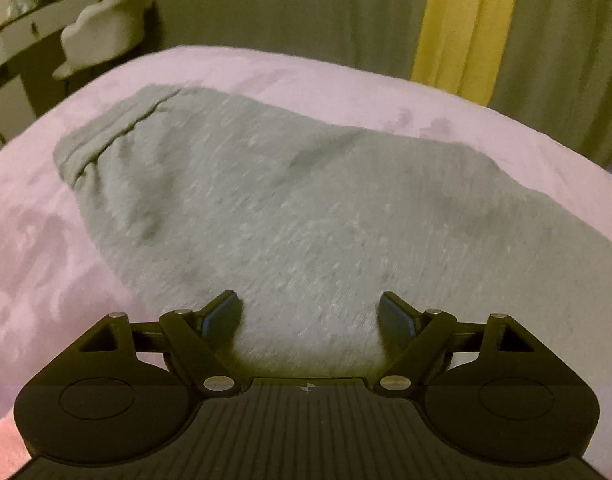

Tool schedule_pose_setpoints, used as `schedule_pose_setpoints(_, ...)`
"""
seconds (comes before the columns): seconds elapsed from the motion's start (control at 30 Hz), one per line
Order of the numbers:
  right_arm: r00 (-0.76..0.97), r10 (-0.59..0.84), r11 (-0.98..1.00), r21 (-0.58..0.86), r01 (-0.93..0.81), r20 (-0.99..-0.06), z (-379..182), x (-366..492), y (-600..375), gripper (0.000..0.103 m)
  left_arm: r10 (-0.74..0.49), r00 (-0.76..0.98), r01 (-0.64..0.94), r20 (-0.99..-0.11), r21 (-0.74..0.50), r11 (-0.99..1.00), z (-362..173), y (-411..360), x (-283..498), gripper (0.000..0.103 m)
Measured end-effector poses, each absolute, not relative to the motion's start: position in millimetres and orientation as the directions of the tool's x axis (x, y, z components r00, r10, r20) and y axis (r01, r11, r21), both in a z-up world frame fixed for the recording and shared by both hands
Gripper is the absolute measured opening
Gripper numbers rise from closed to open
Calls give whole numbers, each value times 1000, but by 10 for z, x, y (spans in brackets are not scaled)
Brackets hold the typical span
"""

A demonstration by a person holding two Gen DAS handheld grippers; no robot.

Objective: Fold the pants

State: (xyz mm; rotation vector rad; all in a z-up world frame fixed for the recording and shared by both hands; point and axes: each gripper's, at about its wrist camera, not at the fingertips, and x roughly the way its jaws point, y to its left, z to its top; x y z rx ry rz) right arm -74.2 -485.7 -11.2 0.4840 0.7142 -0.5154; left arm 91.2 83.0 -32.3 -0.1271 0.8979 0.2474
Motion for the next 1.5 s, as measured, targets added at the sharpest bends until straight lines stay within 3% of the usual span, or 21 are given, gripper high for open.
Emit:
schedule_pose_setpoints(0.23,590,-301,890,1,456,-749,-352,-598,-4649,99,87,621,-309,-779,-141,941,-364,995,882,92)
schedule_pose_setpoints(0.3,593,-251,896,49,442,-765,-249,-611,-4768,98,75,631,-324,-772,-175,930,-366,1028,865,92)
schedule_pose_setpoints(0.47,707,-183,833,274,481,-683,-3,-772,-5271,98,70,639,-335,-766,-195,922,-371,1036,883,95)
schedule_pose_setpoints(0.6,692,-149,820,303,486,-707,-81,-666,-5523,97,79,634,-340,-769,-185,922,-378,1024,897,95)
schedule_pose_setpoints(0.73,680,-134,824,300,481,-721,-151,-616,-5634,70,76,630,-343,-773,-189,920,-386,1035,909,95)
schedule_pose_setpoints(0.83,671,-141,851,257,458,-728,-152,-591,-5640,29,77,625,-346,-777,-187,919,-395,1044,925,95)
schedule_pose_setpoints(0.87,670,-131,856,258,448,-730,-145,-607,-5630,21,78,621,-347,-780,-184,920,-399,1042,932,95)
schedule_pose_setpoints(1.03,662,-105,870,254,423,-742,-153,-580,-5654,28,72,616,-349,-784,-190,918,-415,1053,949,96)
schedule_pose_setpoints(1.13,657,-85,874,260,410,-749,-176,-503,-5603,43,72,595,-351,-800,-178,920,-444,1051,990,96)
schedule_pose_setpoints(1.17,650,-100,883,234,407,-753,-178,-468,-5559,43,78,591,-349,-803,-168,922,-449,1041,995,96)
schedule_pose_setpoints(1.2,643,-121,892,201,405,-757,-173,-445,-5508,39,88,588,-346,-804,-152,926,-450,1017,1001,96)
schedule_pose_setpoints(1.23,640,-140,897,177,405,-756,-160,-438,-5465,20,95,584,-343,-806,-140,929,-455,999,1004,96)
schedule_pose_setpoints(1.27,633,-153,897,162,411,-759,-146,-425,-5431,8,101,580,-340,-808,-127,932,-460,983,1012,96)
schedule_pose_setpoints(1.5,680,-274,888,93,451,-680,193,-546,-5277,7,105,569,-335,-815,-113,936,-478,972,1038,97)
